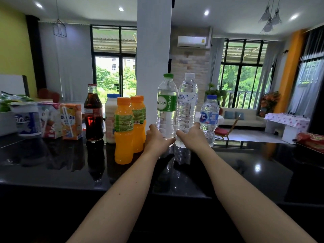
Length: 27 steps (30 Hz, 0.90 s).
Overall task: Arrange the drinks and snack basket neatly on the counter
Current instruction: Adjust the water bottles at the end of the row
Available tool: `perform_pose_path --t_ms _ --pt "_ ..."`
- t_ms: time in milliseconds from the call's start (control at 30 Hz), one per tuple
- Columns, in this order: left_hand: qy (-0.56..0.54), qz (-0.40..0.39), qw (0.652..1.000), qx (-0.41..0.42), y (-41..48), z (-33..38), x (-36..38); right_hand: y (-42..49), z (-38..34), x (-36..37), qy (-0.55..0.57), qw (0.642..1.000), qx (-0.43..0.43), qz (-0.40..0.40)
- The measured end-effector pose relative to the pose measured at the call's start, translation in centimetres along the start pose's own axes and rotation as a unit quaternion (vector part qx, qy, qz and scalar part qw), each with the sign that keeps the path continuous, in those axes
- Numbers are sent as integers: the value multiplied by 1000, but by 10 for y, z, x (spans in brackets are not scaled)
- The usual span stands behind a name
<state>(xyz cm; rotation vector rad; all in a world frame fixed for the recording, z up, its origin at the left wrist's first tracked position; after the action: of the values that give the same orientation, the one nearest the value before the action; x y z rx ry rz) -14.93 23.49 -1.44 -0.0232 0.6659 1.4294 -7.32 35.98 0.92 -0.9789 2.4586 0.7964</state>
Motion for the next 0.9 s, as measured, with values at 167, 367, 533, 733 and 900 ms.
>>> perform_pose_path --t_ms 167,367,533,733,900 --pt "13 -14 1000 -18 0 0 3 -1 1 3 15 1000 -1 -7" --pt "-1 -48 999 -3 -2 2 6 -2 0 -3 -14 1000 -13 13" --pt "28 -12 999 11 0 -1 5 -2 -2 -1 -6 1000 2 -15" --pt "25 -44 999 -16 3 -2 9 -5 -4 -6 -4 1000 -5 4" --pt "2 -47 999 1 0 -1 9 -10 -6 -13 -16 1000 -1 15"
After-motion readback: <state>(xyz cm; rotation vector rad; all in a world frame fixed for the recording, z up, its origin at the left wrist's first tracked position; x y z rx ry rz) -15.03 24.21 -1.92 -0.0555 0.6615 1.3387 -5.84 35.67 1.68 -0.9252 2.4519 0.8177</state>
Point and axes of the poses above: each hand's wrist, its own y-axis towards the middle knuckle, its own x-axis out of the palm, z = x × y, the point moved 5 cm from there along y, towards the middle knuckle, and after that the axes turned 4 degrees about z, right-handed, at the moved point
